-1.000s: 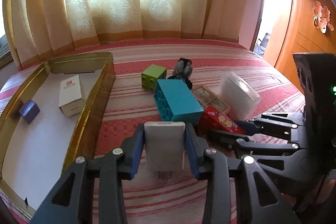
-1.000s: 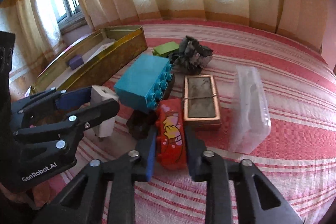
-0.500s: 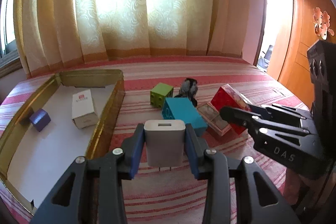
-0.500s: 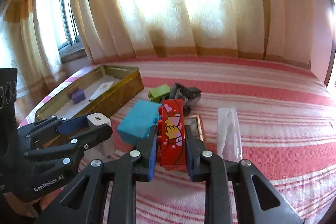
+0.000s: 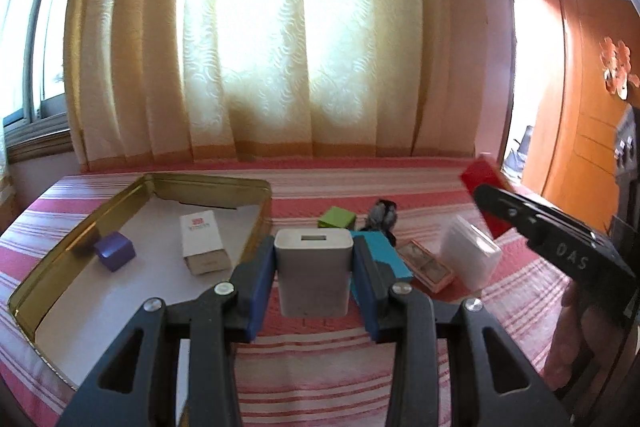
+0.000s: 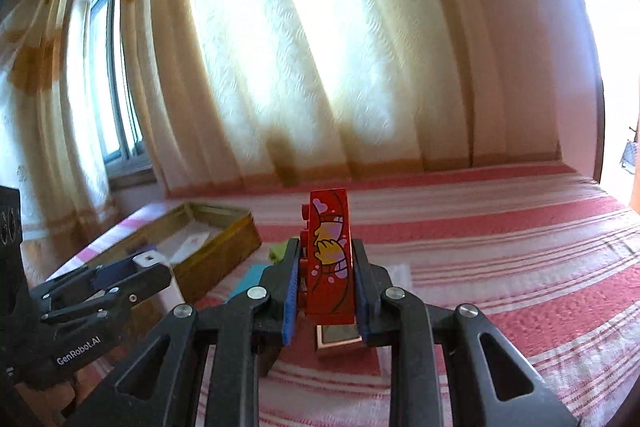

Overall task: Organize rigid objects
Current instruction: 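Carry the white plug and red box over the tin tray with both grippers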

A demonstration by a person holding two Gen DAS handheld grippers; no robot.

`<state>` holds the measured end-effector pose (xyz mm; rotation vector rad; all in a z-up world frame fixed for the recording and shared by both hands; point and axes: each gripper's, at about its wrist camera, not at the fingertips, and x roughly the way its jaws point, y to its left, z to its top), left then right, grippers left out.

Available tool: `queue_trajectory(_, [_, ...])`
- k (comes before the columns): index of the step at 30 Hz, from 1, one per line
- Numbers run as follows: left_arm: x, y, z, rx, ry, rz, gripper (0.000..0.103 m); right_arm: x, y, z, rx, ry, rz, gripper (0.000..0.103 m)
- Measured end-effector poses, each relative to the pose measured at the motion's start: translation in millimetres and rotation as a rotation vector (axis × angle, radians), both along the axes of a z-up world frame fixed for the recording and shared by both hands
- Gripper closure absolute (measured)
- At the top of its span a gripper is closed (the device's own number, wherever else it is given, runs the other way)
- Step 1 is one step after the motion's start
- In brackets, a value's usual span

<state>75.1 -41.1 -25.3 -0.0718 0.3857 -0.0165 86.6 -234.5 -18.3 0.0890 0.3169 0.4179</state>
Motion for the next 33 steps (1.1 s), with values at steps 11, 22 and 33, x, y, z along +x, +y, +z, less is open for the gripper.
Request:
queue_trajectory(11, [-11.0,12.0,2.3,0.007,-0.055,0.038,0.066,-8.8,7.7,5.4,-0.032,-0.065,-0.053,0.078])
queue_trajectory(22, [-12.8,34.4,1.3,-0.02,-0.051,0.074,0.066,-13.7,32.7,4.9,-0.074,-0.087,-0.005,0.078])
queue_trajectory(33, [-20.3,42.0,1.4,-0.022,-0.062,0.061,0.066,-18.8,65.3,4.1,-0.1,-0.104,0.069,0.078])
